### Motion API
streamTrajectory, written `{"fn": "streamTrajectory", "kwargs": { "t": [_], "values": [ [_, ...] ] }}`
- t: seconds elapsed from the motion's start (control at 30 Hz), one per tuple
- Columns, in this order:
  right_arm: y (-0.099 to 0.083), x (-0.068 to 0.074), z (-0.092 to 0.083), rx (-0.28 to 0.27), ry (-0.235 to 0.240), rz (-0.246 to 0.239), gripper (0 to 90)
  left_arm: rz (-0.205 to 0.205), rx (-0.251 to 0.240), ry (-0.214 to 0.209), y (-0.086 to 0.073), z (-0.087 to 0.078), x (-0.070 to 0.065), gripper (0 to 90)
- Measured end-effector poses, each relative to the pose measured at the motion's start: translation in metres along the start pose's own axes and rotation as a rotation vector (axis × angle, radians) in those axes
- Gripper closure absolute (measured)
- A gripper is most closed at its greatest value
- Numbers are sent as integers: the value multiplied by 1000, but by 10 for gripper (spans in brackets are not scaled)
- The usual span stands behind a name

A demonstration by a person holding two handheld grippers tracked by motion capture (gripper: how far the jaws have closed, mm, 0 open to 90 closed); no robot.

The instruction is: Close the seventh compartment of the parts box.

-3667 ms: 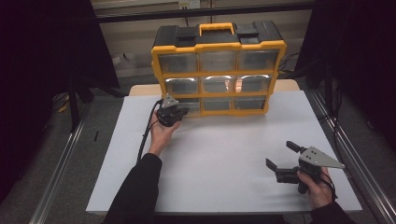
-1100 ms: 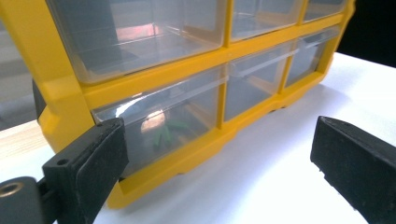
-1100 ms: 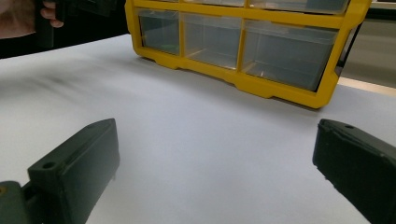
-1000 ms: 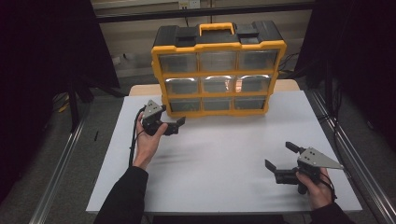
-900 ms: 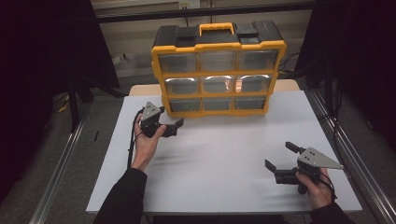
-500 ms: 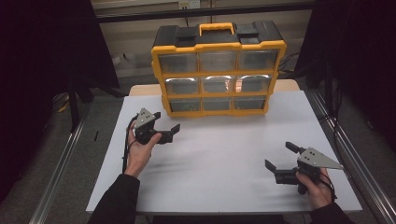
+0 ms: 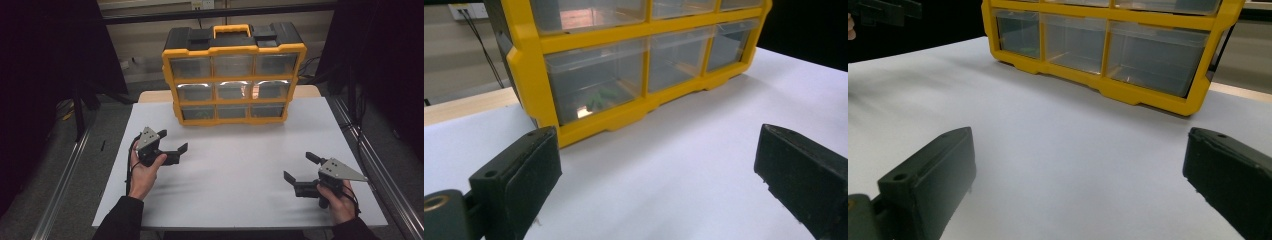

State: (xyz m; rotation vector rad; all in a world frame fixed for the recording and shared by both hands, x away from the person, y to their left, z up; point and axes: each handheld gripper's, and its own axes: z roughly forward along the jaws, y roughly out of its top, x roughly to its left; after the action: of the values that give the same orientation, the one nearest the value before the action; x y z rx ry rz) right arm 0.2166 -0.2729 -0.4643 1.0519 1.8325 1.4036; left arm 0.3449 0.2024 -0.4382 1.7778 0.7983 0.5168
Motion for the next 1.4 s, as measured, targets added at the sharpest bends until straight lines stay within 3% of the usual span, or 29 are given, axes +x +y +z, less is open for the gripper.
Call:
{"fn": "streamTrajectory", "kwargs": {
  "t": [0.1,0.2,0.33,0.43,0.53,0.63,0.73,0.8,0.93,1.03,1.4],
  "values": [
    [0,0,0,-1,-3,-2,4,-2,4,-2,-3,-6,-2,46],
    [0,0,0,0,0,-1,4,25,-17,8,-3,-11,-7,35],
    [0,0,0,-2,2,-1,4,26,-41,-3,-4,-18,-14,35],
    [0,0,0,0,-1,-2,4,41,-34,3,-10,-23,-19,35],
    [0,0,0,0,2,-3,4,8,-53,2,-15,-28,-19,35],
    [0,1,-1,0,0,-4,4,11,-61,36,-20,-35,-19,35],
    [0,1,-1,0,3,-3,4,-17,-63,48,-23,-43,-20,35],
    [0,1,-1,-2,3,-3,4,-4,-68,58,-25,-47,-20,35],
    [0,1,-1,-2,1,-7,4,-9,-69,67,-31,-54,-19,36],
    [0,1,-2,-2,2,-6,4,-35,-57,64,-36,-59,-21,41],
    [0,1,-3,-2,0,-2,4,-37,-53,80,-47,-76,-21,41]
  ]
}}
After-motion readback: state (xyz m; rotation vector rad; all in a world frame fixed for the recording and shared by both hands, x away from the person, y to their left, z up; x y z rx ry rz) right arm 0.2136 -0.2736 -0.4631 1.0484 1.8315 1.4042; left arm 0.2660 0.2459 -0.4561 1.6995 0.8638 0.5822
